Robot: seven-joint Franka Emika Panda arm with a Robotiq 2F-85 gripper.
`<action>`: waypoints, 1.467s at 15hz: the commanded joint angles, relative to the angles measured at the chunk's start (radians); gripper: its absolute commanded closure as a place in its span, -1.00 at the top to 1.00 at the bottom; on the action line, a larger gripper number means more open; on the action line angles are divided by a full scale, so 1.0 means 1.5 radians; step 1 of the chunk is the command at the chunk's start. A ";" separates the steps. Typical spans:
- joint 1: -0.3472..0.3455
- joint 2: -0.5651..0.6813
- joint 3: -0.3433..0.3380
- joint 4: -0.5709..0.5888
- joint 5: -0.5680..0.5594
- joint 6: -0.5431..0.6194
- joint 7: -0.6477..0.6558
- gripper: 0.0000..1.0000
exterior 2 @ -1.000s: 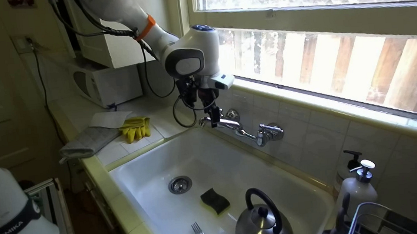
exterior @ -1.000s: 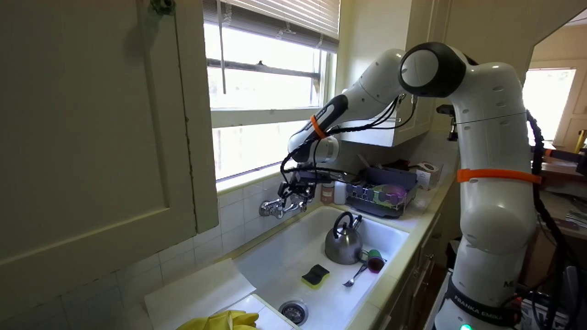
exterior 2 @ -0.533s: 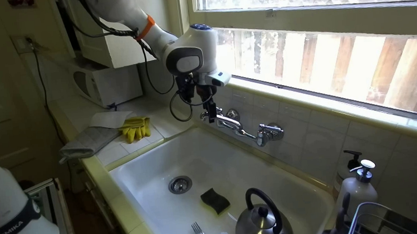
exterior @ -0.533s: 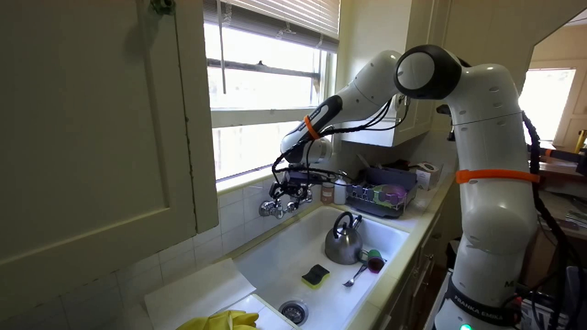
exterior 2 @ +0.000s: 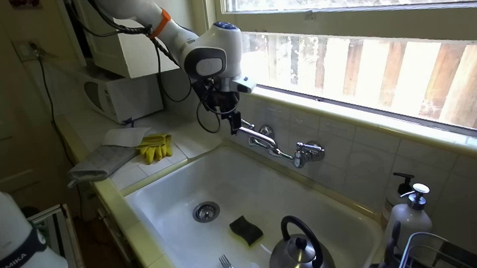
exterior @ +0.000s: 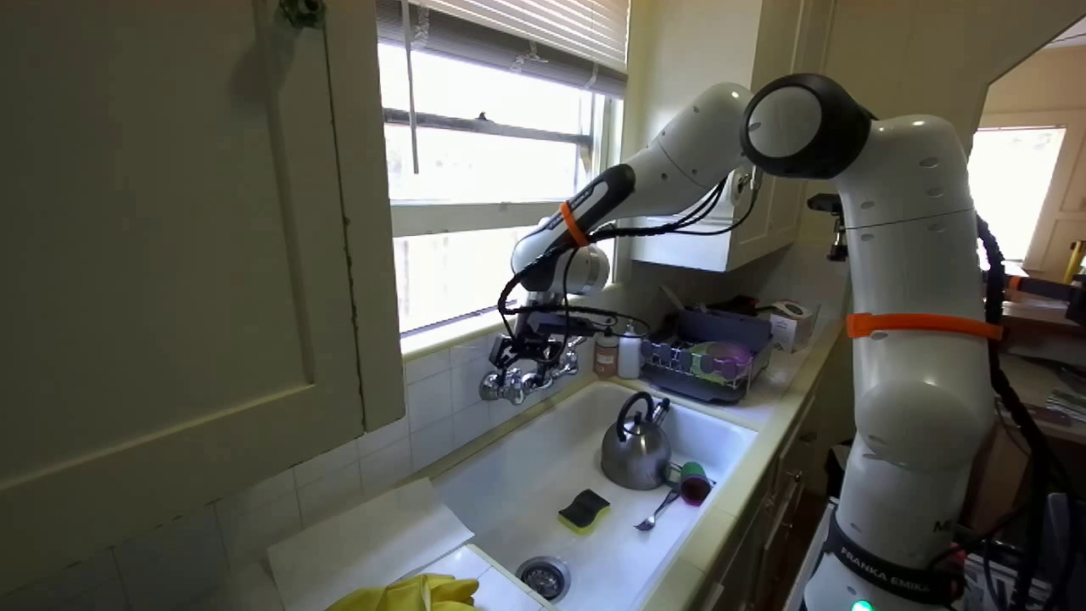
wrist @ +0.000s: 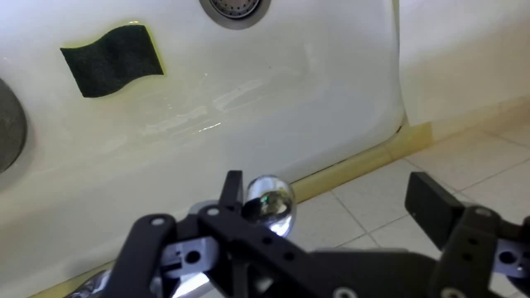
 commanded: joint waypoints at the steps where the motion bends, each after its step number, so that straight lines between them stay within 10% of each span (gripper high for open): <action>1: -0.008 -0.060 0.013 -0.049 0.013 -0.041 -0.116 1.00; 11: -0.001 -0.080 -0.056 -0.131 -0.213 -0.174 -0.004 1.00; 22: -0.028 0.011 -0.094 -0.210 -0.046 0.068 0.177 1.00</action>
